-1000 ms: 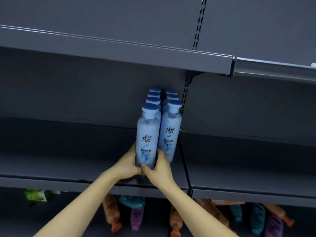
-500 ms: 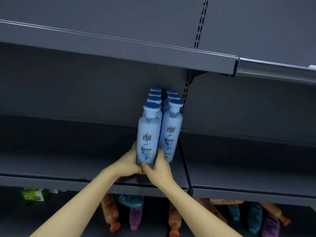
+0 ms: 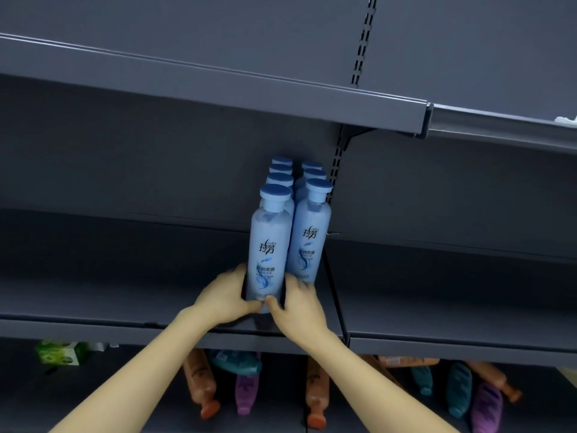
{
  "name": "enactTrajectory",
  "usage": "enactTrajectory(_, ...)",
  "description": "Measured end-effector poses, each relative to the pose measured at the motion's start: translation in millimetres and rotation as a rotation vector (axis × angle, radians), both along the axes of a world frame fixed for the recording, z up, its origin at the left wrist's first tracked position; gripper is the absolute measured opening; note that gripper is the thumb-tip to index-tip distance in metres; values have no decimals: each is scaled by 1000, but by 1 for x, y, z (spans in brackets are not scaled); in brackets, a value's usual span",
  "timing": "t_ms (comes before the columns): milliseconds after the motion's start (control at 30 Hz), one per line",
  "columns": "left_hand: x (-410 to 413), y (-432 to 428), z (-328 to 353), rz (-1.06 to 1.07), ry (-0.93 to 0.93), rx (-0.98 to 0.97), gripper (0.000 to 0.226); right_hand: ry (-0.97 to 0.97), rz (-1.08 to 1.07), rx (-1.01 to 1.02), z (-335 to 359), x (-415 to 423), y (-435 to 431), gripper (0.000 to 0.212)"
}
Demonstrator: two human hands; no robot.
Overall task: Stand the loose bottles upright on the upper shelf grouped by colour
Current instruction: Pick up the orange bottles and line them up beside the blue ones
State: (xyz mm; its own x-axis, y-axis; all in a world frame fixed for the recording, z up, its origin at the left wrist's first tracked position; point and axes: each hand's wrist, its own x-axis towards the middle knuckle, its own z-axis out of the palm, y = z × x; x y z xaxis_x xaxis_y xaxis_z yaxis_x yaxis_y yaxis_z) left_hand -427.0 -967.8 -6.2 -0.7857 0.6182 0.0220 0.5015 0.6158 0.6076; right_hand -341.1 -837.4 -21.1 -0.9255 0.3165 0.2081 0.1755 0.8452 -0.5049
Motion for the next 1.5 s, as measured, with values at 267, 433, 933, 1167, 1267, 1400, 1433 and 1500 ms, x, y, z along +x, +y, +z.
enactTrajectory(267, 24, -25, -11, 135, 235, -222, 59, -183, -34, 242, -3, 28, 18, 53)
enactTrajectory(433, 47, -30, -17, 188, 246, -227, 56, -215, -25, 266, -10, 48, 25, 53)
enactTrajectory(933, 180, 18, -53, 279, 226, -312, 52, -302, 31, 284, -34, 185, 99, 48)
enactTrajectory(1167, 247, 72, -93, 186, 130, -375, 54, -415, -5, 272, -71, 254, 142, 50)
enactTrajectory(1267, 268, 95, -110, 135, 87, -397, 52, -458, -41, 251, -89, 277, 159, 46)
enactTrajectory(1400, 287, 123, -134, 57, 51, -451, 51, -515, -78, 226, -112, 300, 177, 45)
enactTrajectory(1433, 291, 129, -140, 41, 44, -471, 52, -527, -90, 221, -117, 304, 181, 46)
enactTrajectory(1500, 297, 140, -150, 10, 34, -501, 51, -550, -114, 209, -127, 310, 187, 48)
